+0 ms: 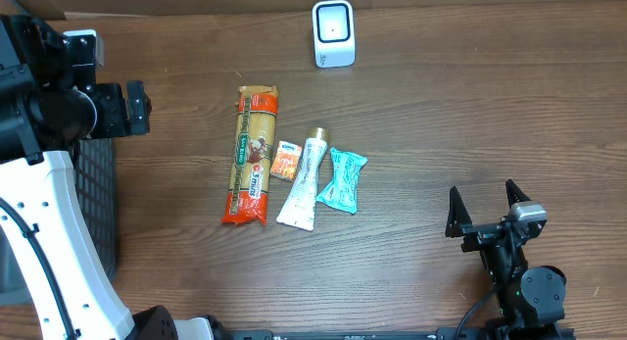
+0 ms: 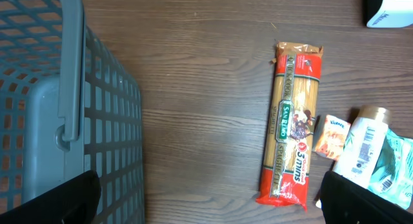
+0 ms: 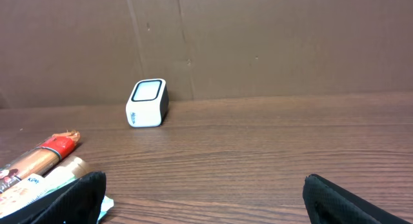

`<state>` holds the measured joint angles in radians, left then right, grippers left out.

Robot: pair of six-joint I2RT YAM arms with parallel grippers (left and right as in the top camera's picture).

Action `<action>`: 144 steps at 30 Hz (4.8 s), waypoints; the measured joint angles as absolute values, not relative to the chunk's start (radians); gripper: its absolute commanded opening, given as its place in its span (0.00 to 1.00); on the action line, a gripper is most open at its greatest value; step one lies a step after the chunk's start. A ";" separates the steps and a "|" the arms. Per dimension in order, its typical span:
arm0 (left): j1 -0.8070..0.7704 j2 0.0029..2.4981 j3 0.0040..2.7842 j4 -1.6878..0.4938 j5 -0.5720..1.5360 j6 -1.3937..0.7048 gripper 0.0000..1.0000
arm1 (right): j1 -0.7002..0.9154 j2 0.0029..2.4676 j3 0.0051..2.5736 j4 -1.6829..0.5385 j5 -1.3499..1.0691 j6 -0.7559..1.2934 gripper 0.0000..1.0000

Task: Scan the item barcode
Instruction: 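Release the spaghetti and raise the left gripper beside the basket, then reach the right gripper down to the mint-green packet, then grasp the mint-green packet with the right gripper and lift it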

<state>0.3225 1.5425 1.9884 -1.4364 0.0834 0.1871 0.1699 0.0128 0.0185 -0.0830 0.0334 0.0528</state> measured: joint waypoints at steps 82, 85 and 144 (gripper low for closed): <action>0.323 1.543 1.986 -1.437 0.091 0.187 1.00 | 0.610 1.977 1.490 -0.897 -0.166 0.471 0.04; 0.323 1.543 1.986 -1.437 0.091 0.187 1.00 | 0.611 2.000 1.490 -0.909 -0.160 0.503 0.04; 0.323 1.543 1.985 -1.437 0.094 0.187 1.00 | 0.141 2.272 1.734 -1.240 -0.535 -0.541 0.63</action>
